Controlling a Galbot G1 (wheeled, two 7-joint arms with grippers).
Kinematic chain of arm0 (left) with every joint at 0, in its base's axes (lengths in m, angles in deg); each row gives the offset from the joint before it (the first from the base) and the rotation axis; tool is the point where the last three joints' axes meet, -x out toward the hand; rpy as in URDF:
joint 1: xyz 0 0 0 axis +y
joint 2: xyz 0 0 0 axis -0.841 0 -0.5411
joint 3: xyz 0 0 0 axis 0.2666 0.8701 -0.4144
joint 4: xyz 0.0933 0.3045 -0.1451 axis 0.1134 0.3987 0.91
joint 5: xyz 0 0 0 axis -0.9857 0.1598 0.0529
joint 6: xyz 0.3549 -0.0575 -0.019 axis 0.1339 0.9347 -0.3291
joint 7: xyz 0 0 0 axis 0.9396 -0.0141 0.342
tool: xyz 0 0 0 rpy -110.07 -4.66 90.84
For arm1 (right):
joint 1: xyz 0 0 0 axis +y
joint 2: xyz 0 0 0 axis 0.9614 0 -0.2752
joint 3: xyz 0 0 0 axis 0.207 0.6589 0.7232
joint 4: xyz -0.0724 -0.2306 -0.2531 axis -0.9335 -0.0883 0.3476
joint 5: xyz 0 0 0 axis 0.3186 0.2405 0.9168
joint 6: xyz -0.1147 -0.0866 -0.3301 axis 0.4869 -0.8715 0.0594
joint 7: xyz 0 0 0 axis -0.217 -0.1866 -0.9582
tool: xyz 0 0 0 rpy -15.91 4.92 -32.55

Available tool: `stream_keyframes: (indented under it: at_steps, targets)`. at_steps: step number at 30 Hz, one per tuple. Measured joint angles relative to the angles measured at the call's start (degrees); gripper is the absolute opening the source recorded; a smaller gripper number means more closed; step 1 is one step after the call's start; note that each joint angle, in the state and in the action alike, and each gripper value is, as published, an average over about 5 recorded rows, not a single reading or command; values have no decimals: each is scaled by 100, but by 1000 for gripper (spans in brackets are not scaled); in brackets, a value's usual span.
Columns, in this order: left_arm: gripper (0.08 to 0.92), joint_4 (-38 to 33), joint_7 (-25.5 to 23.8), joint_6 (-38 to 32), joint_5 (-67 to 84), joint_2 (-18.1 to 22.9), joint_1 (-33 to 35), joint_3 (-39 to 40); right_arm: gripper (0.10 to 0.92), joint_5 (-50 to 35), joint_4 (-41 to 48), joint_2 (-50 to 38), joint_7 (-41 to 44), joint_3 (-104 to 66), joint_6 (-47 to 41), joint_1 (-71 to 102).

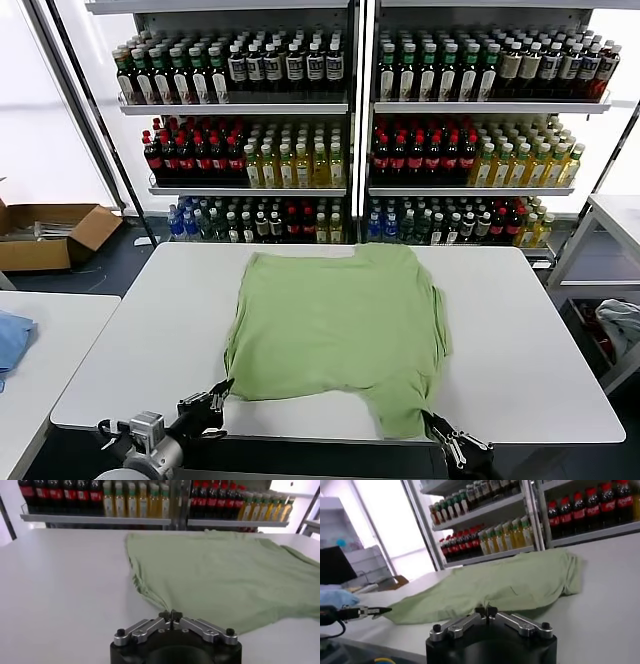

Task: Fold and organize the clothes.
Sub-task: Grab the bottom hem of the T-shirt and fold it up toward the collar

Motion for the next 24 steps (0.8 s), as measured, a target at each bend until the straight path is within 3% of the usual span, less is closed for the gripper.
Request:
stream_keyframes:
  at_steps: [12,24]
  targets:
    - [86,-600,96,-74,647,-155,302,-224,105,-1013,340,-121,-178,172,-137,-1009]
    - [86,265,148,-110,1466,-438,-964,103,106,-936,1545,-373,-852,915,-87,-2970]
